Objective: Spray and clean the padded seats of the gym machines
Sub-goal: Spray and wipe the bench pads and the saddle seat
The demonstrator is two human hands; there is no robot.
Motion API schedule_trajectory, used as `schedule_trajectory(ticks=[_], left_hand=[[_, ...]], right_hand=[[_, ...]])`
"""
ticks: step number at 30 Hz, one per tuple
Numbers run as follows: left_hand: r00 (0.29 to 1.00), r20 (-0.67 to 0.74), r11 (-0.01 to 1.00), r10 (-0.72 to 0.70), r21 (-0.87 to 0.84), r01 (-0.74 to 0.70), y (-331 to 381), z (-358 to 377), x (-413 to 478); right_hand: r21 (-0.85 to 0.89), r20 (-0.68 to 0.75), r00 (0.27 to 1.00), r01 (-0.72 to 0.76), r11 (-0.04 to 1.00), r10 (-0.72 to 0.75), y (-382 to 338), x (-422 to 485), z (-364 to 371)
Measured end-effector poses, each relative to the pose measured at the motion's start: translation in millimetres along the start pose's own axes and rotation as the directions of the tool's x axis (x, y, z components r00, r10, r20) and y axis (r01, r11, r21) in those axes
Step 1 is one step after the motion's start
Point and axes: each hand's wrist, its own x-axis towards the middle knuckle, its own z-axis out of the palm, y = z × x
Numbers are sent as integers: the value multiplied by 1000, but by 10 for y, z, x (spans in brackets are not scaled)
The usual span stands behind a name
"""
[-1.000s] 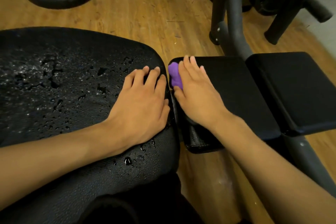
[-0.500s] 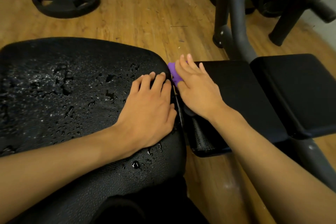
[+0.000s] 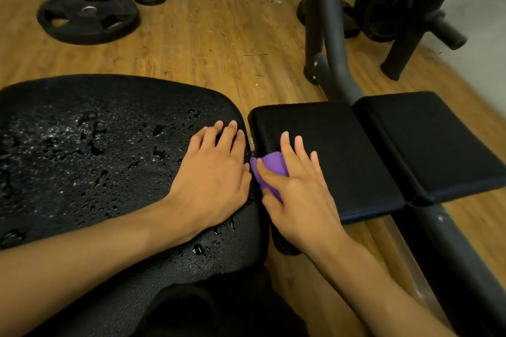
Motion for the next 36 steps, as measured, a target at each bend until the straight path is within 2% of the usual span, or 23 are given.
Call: schedule_trajectory(ticks=[3,8,15,21,26,31,36], left_hand=[[1000,-6,1000,-2,-4,2,-3,15,-4],[1000,-9,1000,-7,-21,7,-4,31,-2],[1000,-2,999,-13,-32,13,-15,32,30],[1000,-3,999,-16,-34,16,-22,26,12],[1000,-4,999,-9,-34,8,-25,21,-25],[1000,-1,1000,-1,-30,1,-12,1,-30],[1000,-4,1000,-9,-27,9,-5,3,-10]], right_hand=[[-45,-33,999,-14,999,12,-9,208,21],[-22,-50,998,-43,999,42,27,687,12],[-101,42,997,-56,993,61,62,1388,-25],[-163,-9,1000,-14,987,13,-8,829,-15],[-158,36,999,-24,987,30,-115,59,-29],[-194,9,998,-54,979,57,-150,-464,54],[-187,-141,988,-95,978,69,-116,-475,222]])
